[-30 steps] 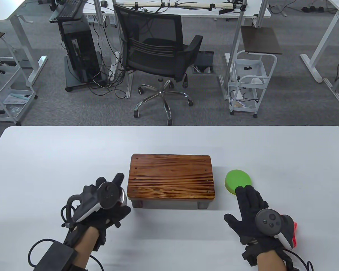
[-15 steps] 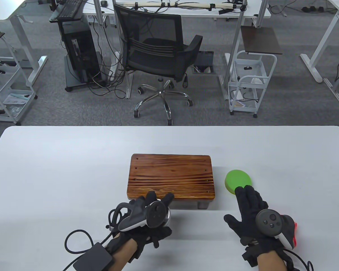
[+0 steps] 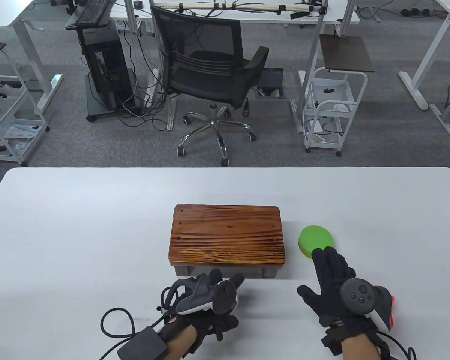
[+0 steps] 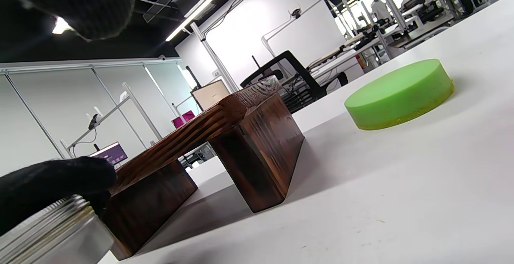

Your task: Dip and apply wood wax on stool

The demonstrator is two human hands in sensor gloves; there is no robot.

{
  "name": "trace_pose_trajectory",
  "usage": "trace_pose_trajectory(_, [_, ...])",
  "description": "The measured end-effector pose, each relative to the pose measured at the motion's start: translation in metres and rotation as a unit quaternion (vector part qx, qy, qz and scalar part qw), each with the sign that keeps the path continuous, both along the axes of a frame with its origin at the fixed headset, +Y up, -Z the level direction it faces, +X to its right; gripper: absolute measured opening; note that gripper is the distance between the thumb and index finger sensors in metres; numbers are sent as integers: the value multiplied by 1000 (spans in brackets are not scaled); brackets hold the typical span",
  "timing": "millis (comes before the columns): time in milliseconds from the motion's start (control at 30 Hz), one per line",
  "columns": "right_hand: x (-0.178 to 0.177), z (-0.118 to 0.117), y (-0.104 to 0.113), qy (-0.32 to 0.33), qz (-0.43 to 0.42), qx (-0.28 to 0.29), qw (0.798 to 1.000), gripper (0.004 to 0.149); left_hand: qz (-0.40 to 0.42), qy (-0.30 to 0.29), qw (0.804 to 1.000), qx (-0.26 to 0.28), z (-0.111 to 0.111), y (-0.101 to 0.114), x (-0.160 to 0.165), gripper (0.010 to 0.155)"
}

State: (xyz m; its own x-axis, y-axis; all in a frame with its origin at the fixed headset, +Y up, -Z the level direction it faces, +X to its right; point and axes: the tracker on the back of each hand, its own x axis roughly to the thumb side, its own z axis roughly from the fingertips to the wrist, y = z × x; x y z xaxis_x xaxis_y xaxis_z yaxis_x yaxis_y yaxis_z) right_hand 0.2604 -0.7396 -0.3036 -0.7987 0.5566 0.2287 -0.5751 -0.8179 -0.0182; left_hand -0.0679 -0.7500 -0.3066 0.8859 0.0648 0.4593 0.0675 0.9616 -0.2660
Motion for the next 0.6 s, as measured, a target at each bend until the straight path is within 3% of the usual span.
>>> trace_pose_trajectory(600, [0, 0, 0, 2, -1, -1, 1000, 99, -28, -6, 999, -27, -5, -32, 11, 109])
